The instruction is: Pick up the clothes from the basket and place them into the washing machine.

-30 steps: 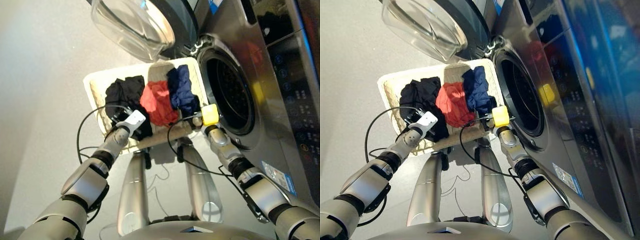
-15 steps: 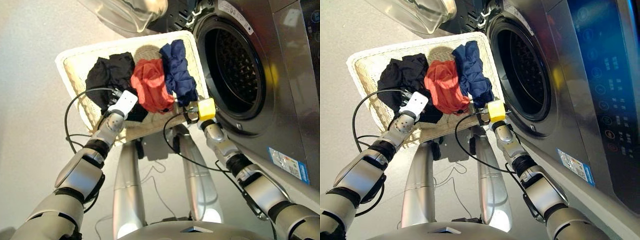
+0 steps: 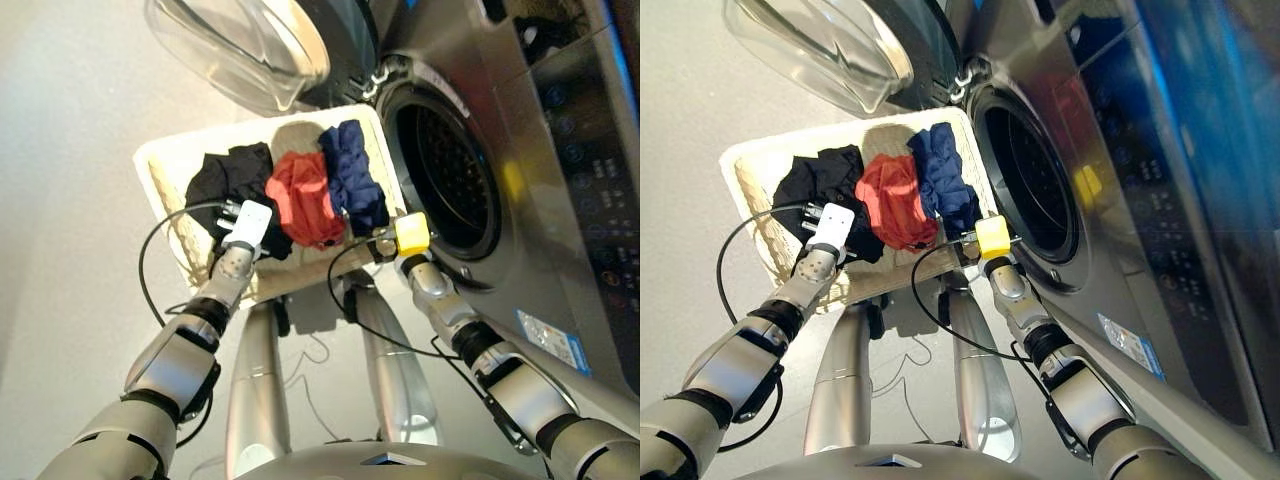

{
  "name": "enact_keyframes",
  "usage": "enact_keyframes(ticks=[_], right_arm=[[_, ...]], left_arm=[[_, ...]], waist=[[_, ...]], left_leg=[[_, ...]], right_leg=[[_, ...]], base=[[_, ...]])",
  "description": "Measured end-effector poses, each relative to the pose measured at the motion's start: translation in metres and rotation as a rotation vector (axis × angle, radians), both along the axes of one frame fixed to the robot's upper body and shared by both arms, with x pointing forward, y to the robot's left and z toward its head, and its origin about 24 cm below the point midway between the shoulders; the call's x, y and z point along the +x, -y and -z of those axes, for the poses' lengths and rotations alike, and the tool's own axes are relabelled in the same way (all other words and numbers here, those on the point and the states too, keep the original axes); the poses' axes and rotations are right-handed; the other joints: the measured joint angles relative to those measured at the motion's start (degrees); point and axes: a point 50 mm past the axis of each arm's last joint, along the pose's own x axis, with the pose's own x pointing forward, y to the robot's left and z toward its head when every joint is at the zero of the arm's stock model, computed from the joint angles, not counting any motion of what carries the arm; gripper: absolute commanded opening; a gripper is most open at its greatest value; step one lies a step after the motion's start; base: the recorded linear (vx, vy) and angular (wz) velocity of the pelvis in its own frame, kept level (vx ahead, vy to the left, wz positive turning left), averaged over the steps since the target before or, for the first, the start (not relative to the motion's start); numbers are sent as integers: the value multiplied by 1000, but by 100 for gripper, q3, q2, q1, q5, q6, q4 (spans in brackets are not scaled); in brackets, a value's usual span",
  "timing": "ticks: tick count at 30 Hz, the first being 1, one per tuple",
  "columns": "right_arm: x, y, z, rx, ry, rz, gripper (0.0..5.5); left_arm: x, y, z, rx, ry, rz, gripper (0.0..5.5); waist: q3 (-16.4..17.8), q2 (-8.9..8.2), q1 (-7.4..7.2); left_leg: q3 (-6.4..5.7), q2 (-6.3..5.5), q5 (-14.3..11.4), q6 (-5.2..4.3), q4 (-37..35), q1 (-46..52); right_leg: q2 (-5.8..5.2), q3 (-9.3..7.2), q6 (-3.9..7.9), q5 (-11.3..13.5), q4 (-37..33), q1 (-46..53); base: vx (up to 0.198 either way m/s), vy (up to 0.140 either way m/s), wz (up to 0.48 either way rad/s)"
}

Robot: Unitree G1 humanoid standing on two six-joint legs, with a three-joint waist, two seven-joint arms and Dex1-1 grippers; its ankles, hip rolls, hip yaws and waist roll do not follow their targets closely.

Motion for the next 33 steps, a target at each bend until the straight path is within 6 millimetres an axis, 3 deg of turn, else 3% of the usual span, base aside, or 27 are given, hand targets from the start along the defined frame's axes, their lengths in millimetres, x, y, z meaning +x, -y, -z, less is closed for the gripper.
enact_keyframes(ticks=[4, 6, 7, 12, 16, 24, 33], right_arm=[[-11, 17, 13, -117, -29, -18, 550], [-14, 20, 16, -185, -30, -50, 550], [-17, 19, 18, -239, -26, -92, 550], [-14, 18, 8, -481, 59, -239, 550], [-10, 7, -17, -662, 222, -394, 550], [4, -25, -75, -859, 586, -485, 550], [0, -38, -73, -1032, 687, -603, 550]], left_arm=[[-16, 26, -12, -145, 93, 147, 0], [-19, 34, -20, -177, 128, 210, 0], [-22, 36, -26, -190, 150, 246, 0], [-21, 47, -53, -265, 234, 357, 0], [-24, 61, -70, -324, 270, 438, 0], [-27, 79, -72, -432, 244, 478, 0], [-35, 100, -66, -599, 131, 538, 0]], waist=[[122, 247, 109], [137, 342, 263], [155, 368, 217], [218, 523, 228], [260, 631, 223], [193, 818, 229], [37, 1065, 241]], left_leg=[[-148, -130, 241, -20, -679, 818], [-158, -135, 273, -23, -832, 1123], [-163, -143, 291, -28, -893, 1224], [-170, -160, 338, -21, -1109, 1601], [-153, -164, 357, -27, -1091, 1636], [-129, -159, 355, -26, -1090, 1639], [-107, -149, 356, -29, -1147, 1574]], right_leg=[[-120, -150, 9, -102, -175, 665], [-128, -169, 8, -154, -193, 906], [-130, -169, 43, -189, -196, 981], [-148, -178, 46, -238, -201, 1276], [-146, -158, 40, -234, -186, 1286], [-134, -130, 33, -230, -188, 1275], [-116, -109, 33, -234, -195, 1179]], base=[[46, -36, 219], [0, 0, 0], [0, 0, 0], [0, 0, 0], [0, 0, 0], [0, 0, 0], [0, 0, 0]])
